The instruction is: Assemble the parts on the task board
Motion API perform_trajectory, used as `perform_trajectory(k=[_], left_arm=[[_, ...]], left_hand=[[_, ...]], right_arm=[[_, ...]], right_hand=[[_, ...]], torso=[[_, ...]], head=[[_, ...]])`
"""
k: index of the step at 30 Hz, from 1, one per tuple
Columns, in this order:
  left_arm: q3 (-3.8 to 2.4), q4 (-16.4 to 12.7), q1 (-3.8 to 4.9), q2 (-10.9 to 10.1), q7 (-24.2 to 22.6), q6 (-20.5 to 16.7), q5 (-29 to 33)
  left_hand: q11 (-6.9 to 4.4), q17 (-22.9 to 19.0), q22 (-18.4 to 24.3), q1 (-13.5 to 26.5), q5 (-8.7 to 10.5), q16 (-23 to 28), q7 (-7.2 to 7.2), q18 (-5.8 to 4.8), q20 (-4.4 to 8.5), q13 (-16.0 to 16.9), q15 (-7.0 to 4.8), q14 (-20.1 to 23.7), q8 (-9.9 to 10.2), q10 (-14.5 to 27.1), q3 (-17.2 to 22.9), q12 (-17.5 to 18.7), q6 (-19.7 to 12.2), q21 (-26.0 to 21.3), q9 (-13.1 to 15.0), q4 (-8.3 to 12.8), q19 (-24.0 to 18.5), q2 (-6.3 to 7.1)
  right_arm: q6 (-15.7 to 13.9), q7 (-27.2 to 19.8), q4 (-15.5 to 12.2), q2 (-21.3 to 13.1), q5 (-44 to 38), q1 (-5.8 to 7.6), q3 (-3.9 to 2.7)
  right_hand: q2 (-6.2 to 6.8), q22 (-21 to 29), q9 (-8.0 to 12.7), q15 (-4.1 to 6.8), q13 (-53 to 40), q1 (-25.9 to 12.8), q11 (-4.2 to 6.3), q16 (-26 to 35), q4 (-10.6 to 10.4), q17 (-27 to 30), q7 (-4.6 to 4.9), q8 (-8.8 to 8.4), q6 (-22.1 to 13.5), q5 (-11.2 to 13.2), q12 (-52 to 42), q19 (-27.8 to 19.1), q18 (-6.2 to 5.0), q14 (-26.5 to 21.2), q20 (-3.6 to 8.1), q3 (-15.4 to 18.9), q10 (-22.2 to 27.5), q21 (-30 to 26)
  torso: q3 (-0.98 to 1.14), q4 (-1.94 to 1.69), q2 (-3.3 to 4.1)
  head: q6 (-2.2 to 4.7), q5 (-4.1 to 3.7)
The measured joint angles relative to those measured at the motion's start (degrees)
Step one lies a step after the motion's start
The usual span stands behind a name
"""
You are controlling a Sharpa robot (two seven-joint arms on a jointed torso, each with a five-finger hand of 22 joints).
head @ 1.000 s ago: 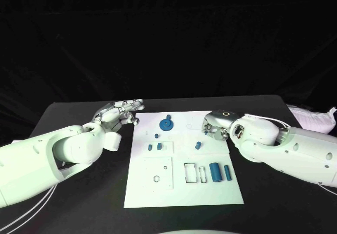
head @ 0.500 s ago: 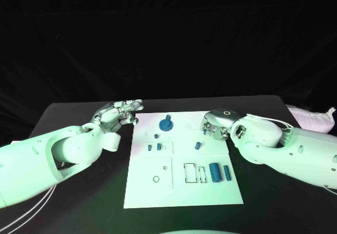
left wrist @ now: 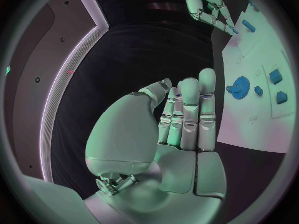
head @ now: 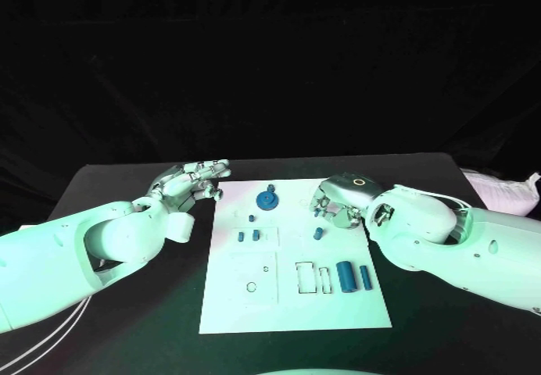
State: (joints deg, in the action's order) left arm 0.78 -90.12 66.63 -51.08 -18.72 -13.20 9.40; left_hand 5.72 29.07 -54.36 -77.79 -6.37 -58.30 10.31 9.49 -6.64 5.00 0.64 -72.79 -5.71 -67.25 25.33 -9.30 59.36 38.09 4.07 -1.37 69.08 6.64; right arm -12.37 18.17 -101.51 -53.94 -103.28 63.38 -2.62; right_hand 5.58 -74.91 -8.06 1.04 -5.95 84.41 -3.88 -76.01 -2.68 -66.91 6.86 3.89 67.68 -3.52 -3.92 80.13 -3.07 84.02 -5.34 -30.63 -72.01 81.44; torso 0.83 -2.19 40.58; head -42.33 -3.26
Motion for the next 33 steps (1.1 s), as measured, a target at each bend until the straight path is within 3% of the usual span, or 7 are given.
perform_trajectory(k=[6, 11, 23, 33], left_arm=[[0.00, 0.04, -0.03, 0.18, 0.01, 0.04, 0.00], [0.00, 0.05, -0.07, 0.38, 0.02, 0.08, -0.01], [0.00, 0.03, -0.09, 0.72, 0.05, 0.14, -0.01], [0.00, 0.19, -0.10, 1.03, 0.05, 0.14, -0.01]], left_hand=[[0.00, 0.00, 0.00, 0.00, 0.00, 0.00, 0.00, -0.06, 0.00, 0.00, 0.00, 0.00, 0.00, 0.00, 0.00, 0.00, 0.00, 0.00, 0.00, 0.00, 0.00, 0.00], [0.00, 0.00, 0.00, 0.00, 0.00, 0.00, 0.00, -0.09, 0.00, -0.01, 0.01, 0.00, 0.00, 0.00, 0.00, 0.00, 0.00, 0.00, 0.00, 0.00, 0.00, 0.00], [-0.20, -0.07, 0.11, 0.00, 0.00, 0.00, 0.00, -0.11, 0.00, -0.01, 0.20, 0.18, 0.00, 0.22, -0.16, 0.00, 0.00, -0.32, -0.01, 0.16, 0.00, 0.00], [0.00, -0.07, 0.17, 0.00, 0.00, 0.00, 0.00, -0.12, 0.00, -0.02, 0.20, 0.18, 0.00, 0.41, -0.16, 0.00, 0.00, -0.37, -0.06, 0.16, 0.00, 0.00]], right_arm=[[-0.88, -0.30, -3.28, 1.94, 0.68, -0.56, -0.01], [-1.10, -0.67, -4.45, 3.92, 1.26, -1.59, 0.03], [-0.24, -1.88, -3.31, 8.29, 3.34, -6.18, 0.32], [1.15, -2.56, -1.86, 9.58, 4.14, -7.50, 0.45]], right_hand=[[0.00, 0.00, 0.03, 0.00, 0.04, 0.00, 0.05, 0.00, 0.00, 0.00, 0.00, 0.00, 0.00, 0.01, 0.00, 0.00, 0.00, 0.00, 0.00, 0.00, -0.12, 0.00], [0.00, 0.01, 0.06, 0.00, 0.07, 0.00, 0.07, 0.00, 0.01, 0.01, 0.00, 0.00, 0.00, 0.02, 0.00, 0.00, 0.00, 0.00, 0.00, 0.01, -0.16, 0.00], [0.01, 0.01, -0.01, 0.00, 0.18, 0.01, 0.07, 0.00, 0.00, 0.23, 0.00, -0.01, 0.00, 0.13, 0.01, 0.00, 0.00, 0.00, 0.00, 0.02, -0.29, 0.00], [0.01, -0.03, 0.01, 0.00, 0.18, 0.01, 0.06, 0.00, 0.00, 0.23, 0.00, -0.18, 0.00, 0.24, 0.08, -0.01, 0.00, 0.00, 0.00, 0.03, -0.29, -0.01]], torso=[[-0.04, -0.04, 0.01], [-0.17, -0.11, -0.02], [-0.28, -0.08, 0.02], [-0.23, -0.02, 0.04]], head=[[-0.39, 0.76], [-0.86, 1.66], [-1.70, 3.27], [-2.24, 3.76]])
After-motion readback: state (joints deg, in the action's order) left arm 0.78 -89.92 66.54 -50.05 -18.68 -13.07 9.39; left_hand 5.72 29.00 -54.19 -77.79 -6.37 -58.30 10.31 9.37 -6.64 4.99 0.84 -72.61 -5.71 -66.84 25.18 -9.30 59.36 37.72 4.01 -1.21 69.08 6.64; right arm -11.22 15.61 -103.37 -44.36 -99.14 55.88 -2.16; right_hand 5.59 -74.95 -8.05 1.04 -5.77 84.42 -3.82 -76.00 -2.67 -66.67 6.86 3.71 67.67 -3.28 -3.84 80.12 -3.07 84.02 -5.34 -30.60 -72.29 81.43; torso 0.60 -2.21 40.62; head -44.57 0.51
